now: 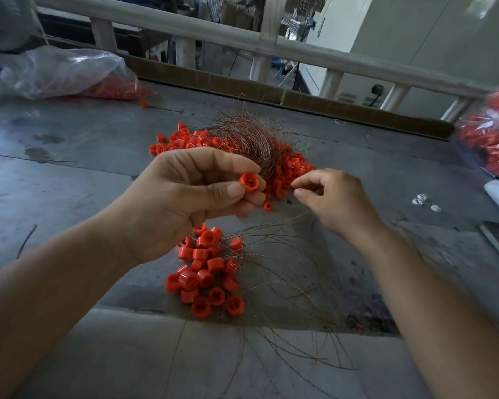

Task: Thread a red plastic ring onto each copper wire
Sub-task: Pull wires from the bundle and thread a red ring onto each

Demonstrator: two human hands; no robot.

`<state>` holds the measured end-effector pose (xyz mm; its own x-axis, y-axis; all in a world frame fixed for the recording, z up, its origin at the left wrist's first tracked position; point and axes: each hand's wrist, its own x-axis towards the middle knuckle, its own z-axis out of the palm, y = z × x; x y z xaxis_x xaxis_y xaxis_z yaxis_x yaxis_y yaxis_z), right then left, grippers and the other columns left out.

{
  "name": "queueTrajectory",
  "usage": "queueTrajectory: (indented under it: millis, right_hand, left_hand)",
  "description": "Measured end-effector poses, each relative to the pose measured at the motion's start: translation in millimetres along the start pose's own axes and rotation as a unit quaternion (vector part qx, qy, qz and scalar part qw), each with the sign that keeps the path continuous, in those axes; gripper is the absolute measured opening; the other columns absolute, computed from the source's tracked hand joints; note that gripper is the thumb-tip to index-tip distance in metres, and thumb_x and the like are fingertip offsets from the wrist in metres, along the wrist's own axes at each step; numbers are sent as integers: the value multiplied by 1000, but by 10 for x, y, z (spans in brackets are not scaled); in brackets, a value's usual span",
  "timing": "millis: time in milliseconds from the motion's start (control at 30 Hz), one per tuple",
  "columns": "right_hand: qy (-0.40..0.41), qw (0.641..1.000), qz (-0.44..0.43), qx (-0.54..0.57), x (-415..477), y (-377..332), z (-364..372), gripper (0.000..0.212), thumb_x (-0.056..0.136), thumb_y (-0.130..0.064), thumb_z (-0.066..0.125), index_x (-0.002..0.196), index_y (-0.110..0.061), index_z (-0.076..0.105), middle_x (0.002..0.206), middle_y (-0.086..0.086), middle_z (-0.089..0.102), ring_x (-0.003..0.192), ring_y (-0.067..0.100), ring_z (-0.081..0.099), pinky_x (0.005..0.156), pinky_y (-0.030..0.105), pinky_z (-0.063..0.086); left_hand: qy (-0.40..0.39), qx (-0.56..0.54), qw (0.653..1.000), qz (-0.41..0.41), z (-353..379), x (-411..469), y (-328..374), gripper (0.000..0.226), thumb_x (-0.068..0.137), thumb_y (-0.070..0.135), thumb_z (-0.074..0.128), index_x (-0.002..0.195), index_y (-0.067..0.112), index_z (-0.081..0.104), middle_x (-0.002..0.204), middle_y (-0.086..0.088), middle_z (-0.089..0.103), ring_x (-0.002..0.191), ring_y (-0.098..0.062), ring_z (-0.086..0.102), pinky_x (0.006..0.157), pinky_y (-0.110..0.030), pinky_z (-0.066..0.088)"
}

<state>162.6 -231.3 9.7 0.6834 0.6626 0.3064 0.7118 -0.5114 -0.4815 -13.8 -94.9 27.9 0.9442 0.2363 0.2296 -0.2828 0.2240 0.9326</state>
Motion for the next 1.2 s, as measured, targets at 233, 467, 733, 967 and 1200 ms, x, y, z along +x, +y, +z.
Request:
queueTrajectory:
  millis: [233, 467, 733, 967, 1200]
  right_hand:
    - [21, 999, -7, -41, 43, -35, 189, 20, 84, -27, 64, 98, -15, 70, 93, 1, 68, 89, 17, 58, 73, 20, 36]
    - [37, 998, 19, 40, 74, -8, 122, 15, 77, -17, 70, 67, -20, 59, 61, -15, 51, 59, 3, 48, 56, 18, 31]
    - [-29, 895, 61, 442, -81, -180, -341, 13, 79, -3, 61, 78, -15, 63, 62, -3, 67, 59, 6, 64, 54, 16, 48]
    - [-145, 839, 57, 521, -221, -431, -258, 14, 68, -19, 56, 80, -15, 62, 61, -2, 67, 56, 9, 64, 50, 16, 48]
    - [-162, 820, 49, 547, -250, -452, -224, 17, 65, -21, 61, 80, -14, 63, 62, -2, 64, 57, 7, 61, 51, 16, 48]
  left_hand:
    - [-14, 4, 1000, -5, -5, 12, -5, 24, 59, 10, 66, 81, 14, 75, 81, -7, 73, 75, -15, 71, 63, -19, 55]
    - [-12, 13, 1000, -11, -5, 15, -16, 24, 58, 10, 66, 80, 14, 75, 80, -7, 73, 75, -15, 71, 63, -19, 55]
    - [6, 33, 999, -25, 17, 23, -29, 25, 59, 10, 66, 81, 14, 76, 79, -7, 73, 75, -16, 71, 63, -18, 54]
    - [22, 54, 998, -25, 13, 18, -23, 28, 61, 6, 60, 82, 16, 76, 78, -6, 73, 75, -15, 70, 64, -18, 54]
    - [25, 75, 997, -23, 21, 24, -24, 29, 60, 8, 62, 82, 20, 76, 78, -6, 73, 74, -14, 70, 64, -17, 53]
